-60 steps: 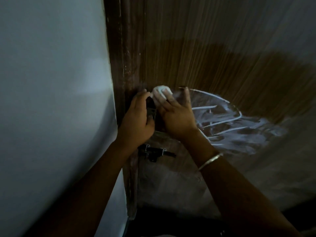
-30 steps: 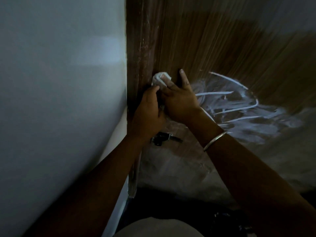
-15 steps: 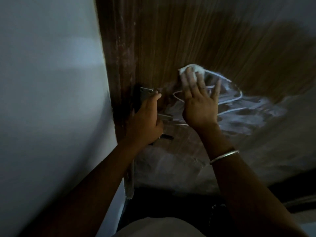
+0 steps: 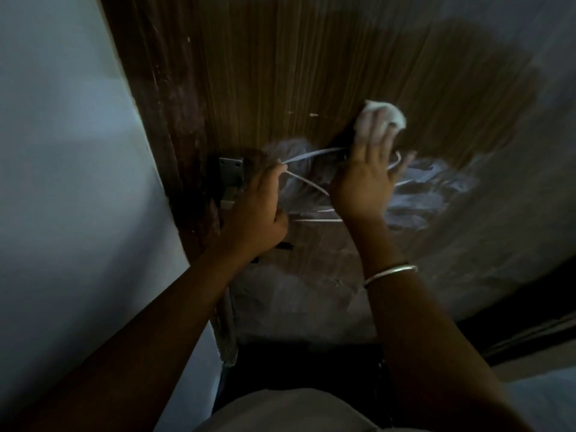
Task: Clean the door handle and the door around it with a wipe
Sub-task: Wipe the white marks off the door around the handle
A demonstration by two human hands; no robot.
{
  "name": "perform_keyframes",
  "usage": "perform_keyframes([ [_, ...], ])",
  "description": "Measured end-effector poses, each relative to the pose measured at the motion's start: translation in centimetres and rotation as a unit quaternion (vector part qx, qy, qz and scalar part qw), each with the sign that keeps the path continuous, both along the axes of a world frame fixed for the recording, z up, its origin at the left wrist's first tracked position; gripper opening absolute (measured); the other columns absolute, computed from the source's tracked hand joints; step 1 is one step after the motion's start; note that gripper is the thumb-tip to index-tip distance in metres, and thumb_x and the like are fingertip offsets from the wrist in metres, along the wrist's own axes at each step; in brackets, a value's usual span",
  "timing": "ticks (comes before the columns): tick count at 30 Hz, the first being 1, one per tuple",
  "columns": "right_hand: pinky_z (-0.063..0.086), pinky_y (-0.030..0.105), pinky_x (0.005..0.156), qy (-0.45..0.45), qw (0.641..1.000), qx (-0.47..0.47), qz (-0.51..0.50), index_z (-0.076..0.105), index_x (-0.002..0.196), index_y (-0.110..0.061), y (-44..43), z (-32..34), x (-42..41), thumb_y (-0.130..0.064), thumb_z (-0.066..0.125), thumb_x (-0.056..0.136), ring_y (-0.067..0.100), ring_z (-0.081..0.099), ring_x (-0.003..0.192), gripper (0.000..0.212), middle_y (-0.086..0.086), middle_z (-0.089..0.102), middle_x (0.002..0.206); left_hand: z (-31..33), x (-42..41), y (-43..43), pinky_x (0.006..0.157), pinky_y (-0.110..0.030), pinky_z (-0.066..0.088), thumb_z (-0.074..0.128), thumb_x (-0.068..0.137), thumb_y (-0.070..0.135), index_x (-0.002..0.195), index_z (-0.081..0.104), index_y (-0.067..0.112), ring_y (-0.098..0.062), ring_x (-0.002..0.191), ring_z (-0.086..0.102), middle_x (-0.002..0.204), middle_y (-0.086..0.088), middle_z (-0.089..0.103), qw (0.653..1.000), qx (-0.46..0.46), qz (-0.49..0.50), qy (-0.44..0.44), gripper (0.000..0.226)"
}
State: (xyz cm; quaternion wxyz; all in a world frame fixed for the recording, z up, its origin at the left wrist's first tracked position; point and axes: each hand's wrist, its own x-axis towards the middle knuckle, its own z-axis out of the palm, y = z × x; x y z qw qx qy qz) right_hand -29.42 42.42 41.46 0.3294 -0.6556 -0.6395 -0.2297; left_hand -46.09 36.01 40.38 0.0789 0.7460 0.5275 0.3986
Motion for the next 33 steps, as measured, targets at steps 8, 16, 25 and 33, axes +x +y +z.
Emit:
perform_keyframes([
  [8,0.005,0.059,0.110,-0.126,0.981,-0.031,0.147,0.022,0.146,-0.012,-0.7,-0.3,-5.7,-0.031,0.040,0.090,0.033,0.017,0.141,0.062,0.009,0.023,0.154,0.7,0.5,0.3,0.097,-0.023,0.029,0.058,0.081,0.004,0.137,0.032,0.010,-0.024,0.129,0.038,0.143,-0.014,0.038,0.999,-0.010,0.012,-0.040,0.062],
  [16,-0.002,0.062,0.107,0.024,0.999,-0.008,0.033,0.008,0.148,-0.016,-0.5,-2.4,-0.7,-0.027,0.059,0.081,0.032,0.008,0.143,0.086,0.011,0.012,0.156,0.7,-1.4,0.4,0.090,-0.024,0.036,0.057,0.080,0.002,0.136,0.033,0.017,-0.014,0.116,0.043,0.139,-0.011,0.041,0.996,0.002,0.071,-0.045,0.063],
  [25,-0.002,0.061,0.108,-0.038,0.994,-0.020,0.102,0.012,0.148,-0.019,-0.3,-3.2,-1.6,-0.037,0.043,0.085,0.026,0.007,0.143,0.073,0.006,0.014,0.157,0.3,0.4,0.6,0.103,-0.035,0.034,0.058,0.078,0.004,0.137,0.031,0.018,-0.025,0.130,0.037,0.143,-0.011,0.037,1.000,-0.019,-0.005,0.008,0.066],
  [33,0.002,0.067,0.108,0.167,0.983,-0.063,0.031,0.006,0.148,-0.009,-1.9,-6.0,1.3,-0.034,0.061,0.080,0.040,0.006,0.141,0.091,0.018,0.007,0.156,0.1,2.8,0.7,0.101,-0.036,0.036,0.056,0.079,-0.002,0.137,0.031,0.011,-0.031,0.128,0.038,0.142,-0.016,0.036,0.998,-0.044,-0.032,0.014,0.064],
])
